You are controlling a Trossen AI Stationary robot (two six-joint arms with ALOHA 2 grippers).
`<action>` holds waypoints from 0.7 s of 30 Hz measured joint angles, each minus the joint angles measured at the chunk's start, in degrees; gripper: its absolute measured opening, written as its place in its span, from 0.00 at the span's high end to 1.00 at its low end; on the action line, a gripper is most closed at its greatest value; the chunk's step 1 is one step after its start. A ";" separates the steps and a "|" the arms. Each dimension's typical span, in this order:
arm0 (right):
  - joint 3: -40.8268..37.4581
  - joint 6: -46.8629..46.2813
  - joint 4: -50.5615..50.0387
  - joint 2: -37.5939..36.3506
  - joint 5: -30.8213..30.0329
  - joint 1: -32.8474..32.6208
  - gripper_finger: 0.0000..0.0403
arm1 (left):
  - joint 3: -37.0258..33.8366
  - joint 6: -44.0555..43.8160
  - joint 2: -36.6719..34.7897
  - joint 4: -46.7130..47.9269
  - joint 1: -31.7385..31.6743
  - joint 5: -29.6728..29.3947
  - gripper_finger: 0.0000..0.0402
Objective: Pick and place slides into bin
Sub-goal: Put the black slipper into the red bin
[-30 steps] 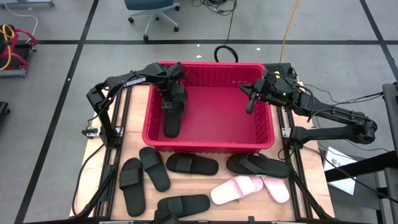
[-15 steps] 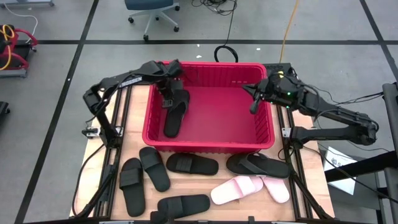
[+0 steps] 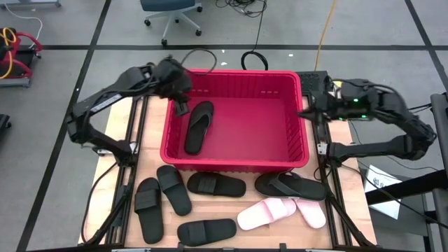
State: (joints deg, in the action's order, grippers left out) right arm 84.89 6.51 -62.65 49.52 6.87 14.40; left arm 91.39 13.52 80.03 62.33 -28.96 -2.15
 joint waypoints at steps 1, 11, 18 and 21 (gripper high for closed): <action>1.22 0.06 -2.41 0.00 2.72 -0.93 1.00 | 0.00 -1.32 -1.11 -0.21 0.93 -0.67 0.67; 4.45 -17.96 -14.28 -0.46 24.37 -9.76 1.00 | 0.00 -5.14 -8.77 -4.51 8.31 -1.40 0.67; 4.43 -37.81 -18.12 -0.86 29.37 -16.67 1.00 | 0.00 -4.23 -11.91 -3.90 11.25 -1.44 0.67; 4.43 -44.00 -18.53 -0.73 29.33 -19.60 1.00 | 0.00 -3.47 -12.79 -3.87 12.39 -1.41 0.67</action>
State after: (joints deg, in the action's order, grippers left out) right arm 89.32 -37.49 -81.19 48.79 36.20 -5.21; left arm 91.39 10.05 67.24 58.46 -16.57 -3.57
